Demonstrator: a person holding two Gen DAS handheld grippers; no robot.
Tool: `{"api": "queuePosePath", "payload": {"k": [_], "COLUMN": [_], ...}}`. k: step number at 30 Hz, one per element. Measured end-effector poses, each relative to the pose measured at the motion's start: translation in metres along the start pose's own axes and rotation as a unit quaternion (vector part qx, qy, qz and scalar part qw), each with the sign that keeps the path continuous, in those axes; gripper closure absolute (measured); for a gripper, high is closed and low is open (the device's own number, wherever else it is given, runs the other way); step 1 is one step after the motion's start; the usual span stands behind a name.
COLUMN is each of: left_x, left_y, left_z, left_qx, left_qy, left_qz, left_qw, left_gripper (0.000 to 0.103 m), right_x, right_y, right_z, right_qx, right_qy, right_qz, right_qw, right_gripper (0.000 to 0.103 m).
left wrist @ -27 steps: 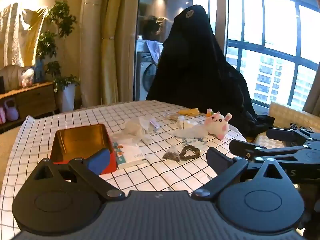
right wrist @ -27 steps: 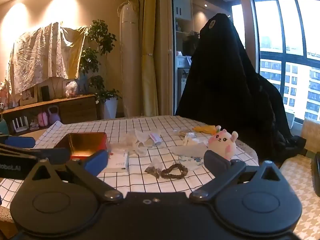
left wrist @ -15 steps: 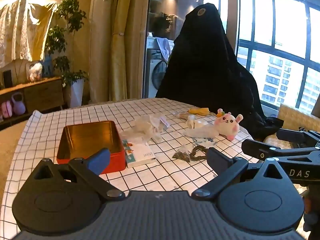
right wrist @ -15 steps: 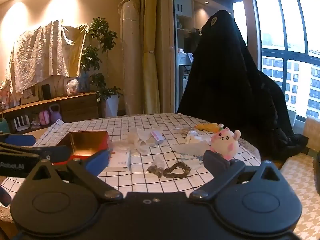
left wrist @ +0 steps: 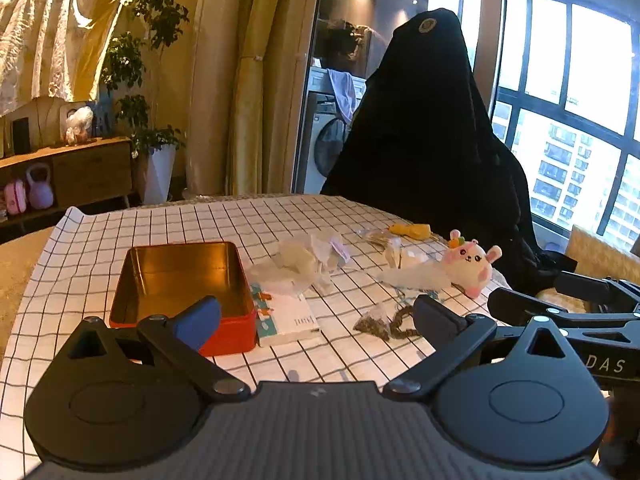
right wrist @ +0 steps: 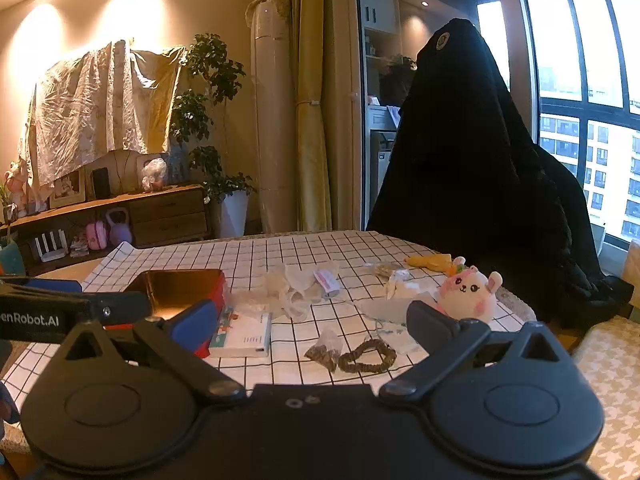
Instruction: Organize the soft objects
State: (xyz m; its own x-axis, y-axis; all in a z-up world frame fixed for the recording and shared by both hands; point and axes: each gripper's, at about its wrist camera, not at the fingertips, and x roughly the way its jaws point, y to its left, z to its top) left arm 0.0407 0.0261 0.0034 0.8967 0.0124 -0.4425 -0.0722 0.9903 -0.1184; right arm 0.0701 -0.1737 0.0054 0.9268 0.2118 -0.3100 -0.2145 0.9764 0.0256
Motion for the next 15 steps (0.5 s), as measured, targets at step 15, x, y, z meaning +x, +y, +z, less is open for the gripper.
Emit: {"api": "queuePosePath", "payload": {"k": [15], "left_x": [0.012], "left_y": [-0.008], "left_z": [0.017], "left_qx": [-0.001], "left_qy": [-0.012], "left_qz": [0.007], "left_qw": [0.9999], "left_gripper": [0.000], "right_x": [0.011], "right_y": [-0.012], "right_z": [0.016], "right_qx": [0.014], "right_qy": [0.001], "right_qz": [-0.001], "right_qw": [1.000], "right_gripper": [0.002]}}
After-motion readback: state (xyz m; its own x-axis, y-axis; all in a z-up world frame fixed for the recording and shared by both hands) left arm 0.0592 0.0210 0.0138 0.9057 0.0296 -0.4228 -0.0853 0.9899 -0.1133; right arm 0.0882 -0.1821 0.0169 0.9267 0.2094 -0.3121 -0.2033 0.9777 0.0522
